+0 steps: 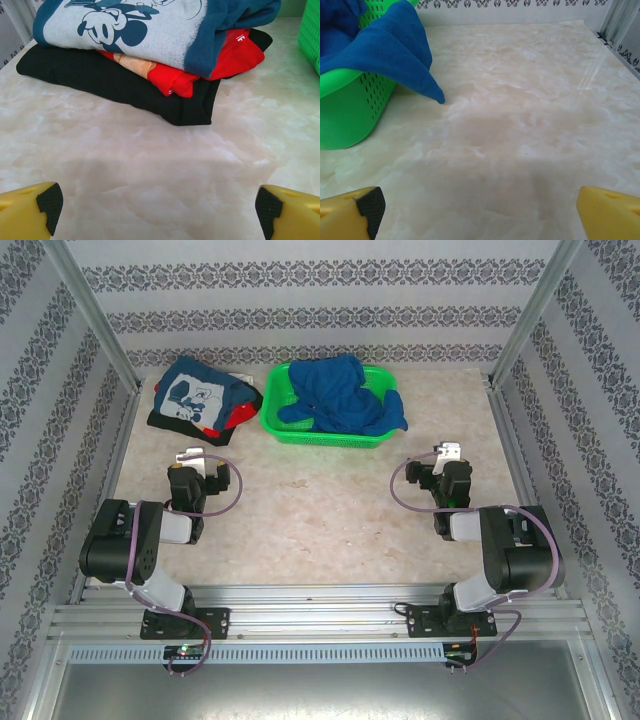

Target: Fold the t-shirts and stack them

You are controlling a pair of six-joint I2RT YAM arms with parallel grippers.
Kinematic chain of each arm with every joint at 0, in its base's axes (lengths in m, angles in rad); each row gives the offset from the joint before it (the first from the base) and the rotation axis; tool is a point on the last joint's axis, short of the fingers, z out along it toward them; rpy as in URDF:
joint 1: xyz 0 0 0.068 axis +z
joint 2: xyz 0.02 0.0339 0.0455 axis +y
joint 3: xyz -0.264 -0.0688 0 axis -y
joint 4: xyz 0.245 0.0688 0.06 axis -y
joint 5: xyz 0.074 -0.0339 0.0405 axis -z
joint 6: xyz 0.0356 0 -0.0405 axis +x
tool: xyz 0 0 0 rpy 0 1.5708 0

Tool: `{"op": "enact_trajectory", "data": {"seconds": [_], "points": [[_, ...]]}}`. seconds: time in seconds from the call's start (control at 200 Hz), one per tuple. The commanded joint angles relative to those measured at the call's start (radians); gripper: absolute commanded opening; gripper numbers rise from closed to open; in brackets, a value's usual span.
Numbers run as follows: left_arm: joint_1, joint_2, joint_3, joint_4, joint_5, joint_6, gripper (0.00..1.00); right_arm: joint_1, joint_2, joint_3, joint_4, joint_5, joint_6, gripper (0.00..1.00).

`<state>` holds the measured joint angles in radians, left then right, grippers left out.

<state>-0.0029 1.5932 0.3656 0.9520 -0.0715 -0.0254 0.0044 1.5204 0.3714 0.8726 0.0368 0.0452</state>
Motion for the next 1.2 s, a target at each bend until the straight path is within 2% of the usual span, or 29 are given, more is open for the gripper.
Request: {"op": "enact_trajectory", "data": {"seconds": [0.0, 0.185, 0.22, 0.27, 0.325, 0.375, 0.42, 0.53, 0.644, 0.729, 0.844, 1.014, 1.194], "points": [[-0.005, -0.009, 0.016, -0.007, 0.008, 0.015, 1.0, 0.008, -0.01, 0.011, 0.026, 0.017, -0.009, 0.98], [-0.005, -0.01, 0.017, 0.002, 0.011, 0.018, 1.0, 0.01, -0.027, 0.016, 0.034, 0.031, -0.001, 0.98], [-0.01, -0.053, 0.02, -0.038, 0.027, 0.035, 1.0, 0.028, -0.121, 0.059, -0.143, 0.062, -0.021, 0.98], [-0.029, -0.172, 0.087, -0.261, 0.012, 0.051, 1.0, 0.063, -0.276, 0.203, -0.482, 0.13, 0.021, 0.98], [-0.045, -0.283, 0.211, -0.523, -0.041, -0.004, 1.0, 0.063, -0.371, 0.341, -0.749, 0.074, 0.111, 0.98], [-0.046, -0.33, 0.335, -0.707, -0.002, -0.074, 1.0, 0.074, -0.401, 0.471, -0.918, -0.013, 0.131, 0.98], [-0.054, -0.326, 0.465, -0.868, 0.066, -0.127, 1.0, 0.099, -0.388, 0.6, -1.067, -0.039, 0.147, 0.98], [-0.101, -0.187, 0.78, -1.209, 0.13, -0.262, 1.0, 0.146, -0.243, 0.873, -1.335, -0.097, 0.207, 0.98], [-0.119, -0.014, 0.974, -1.342, 0.215, -0.391, 1.0, 0.202, -0.045, 1.093, -1.463, -0.185, 0.266, 0.98], [-0.134, 0.09, 1.072, -1.367, 0.272, -0.427, 1.0, 0.249, 0.113, 1.242, -1.531, -0.219, 0.28, 0.98], [-0.145, 0.211, 1.172, -1.416, 0.283, -0.445, 1.0, 0.282, 0.306, 1.398, -1.589, -0.264, 0.311, 0.98], [-0.146, 0.281, 1.187, -1.369, 0.254, -0.459, 1.0, 0.31, 0.493, 1.529, -1.544, -0.289, 0.358, 0.98], [-0.149, 0.358, 1.2, -1.306, 0.322, -0.5, 0.96, 0.318, 0.69, 1.702, -1.62, -0.269, 0.373, 0.98]]}}
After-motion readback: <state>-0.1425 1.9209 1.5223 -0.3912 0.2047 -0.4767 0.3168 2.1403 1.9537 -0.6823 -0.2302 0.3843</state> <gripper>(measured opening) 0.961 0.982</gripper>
